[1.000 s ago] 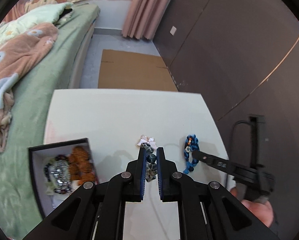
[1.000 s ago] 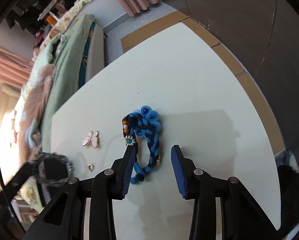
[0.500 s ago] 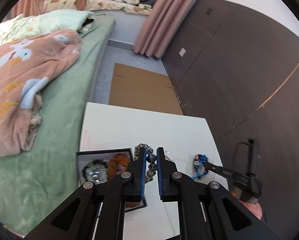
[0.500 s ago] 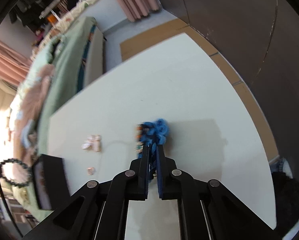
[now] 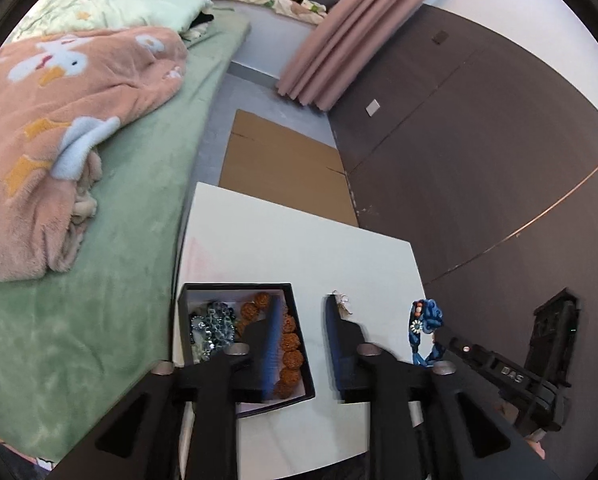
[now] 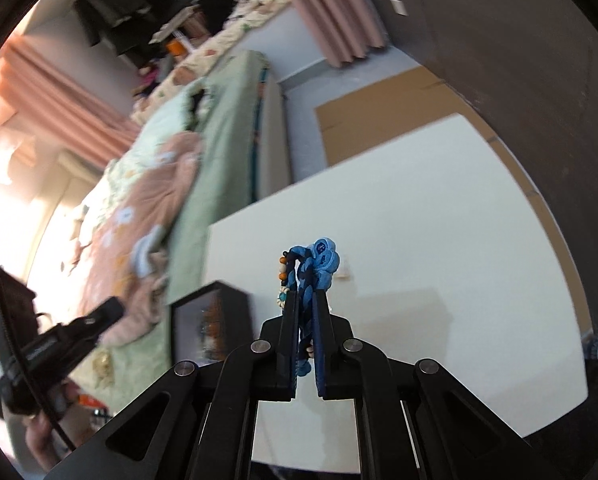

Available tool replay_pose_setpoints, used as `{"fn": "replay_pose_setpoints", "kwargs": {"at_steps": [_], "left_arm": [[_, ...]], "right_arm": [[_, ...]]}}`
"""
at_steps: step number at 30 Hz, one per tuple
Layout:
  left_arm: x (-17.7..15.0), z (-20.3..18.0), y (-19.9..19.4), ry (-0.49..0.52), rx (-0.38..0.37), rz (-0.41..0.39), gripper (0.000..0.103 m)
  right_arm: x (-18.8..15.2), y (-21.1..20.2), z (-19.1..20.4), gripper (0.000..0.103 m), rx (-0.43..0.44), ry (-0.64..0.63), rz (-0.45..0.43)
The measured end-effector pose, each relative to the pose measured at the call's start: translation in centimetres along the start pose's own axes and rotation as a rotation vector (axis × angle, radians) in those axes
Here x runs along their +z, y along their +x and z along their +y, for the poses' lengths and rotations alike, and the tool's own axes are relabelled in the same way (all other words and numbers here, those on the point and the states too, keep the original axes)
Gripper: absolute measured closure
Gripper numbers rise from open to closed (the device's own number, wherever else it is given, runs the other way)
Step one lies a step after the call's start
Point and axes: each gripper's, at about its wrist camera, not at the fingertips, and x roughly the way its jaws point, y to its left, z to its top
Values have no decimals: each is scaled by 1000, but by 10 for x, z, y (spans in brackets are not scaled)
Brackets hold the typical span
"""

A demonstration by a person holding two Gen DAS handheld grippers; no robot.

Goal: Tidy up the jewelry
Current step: 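Carry both bracelets into the black box and open both grippers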

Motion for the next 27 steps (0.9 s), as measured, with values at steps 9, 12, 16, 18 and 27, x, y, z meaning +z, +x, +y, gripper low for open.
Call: {"fn": "replay_pose_setpoints", "kwargs": {"at_steps": [9,12,16,18,27], "left_arm": [[-1,31,-28,-59,40,-65,33],[-2,42,-33,-73,51,-67,33],[-2,52,-41,-92,58,-76,33],[-1,56,-45,-100,61,-83,33],[-2,46,-39,-72,58,-73,33]], "right_arm": [[-3,11,74,95,99,-120,27],[-4,21,90,95,119,-142,45],[-6,38,112,95,167,-165,75],[-7,49,123,91,212,-180,97],[-10,56,97,35,161,-120,117]]}}
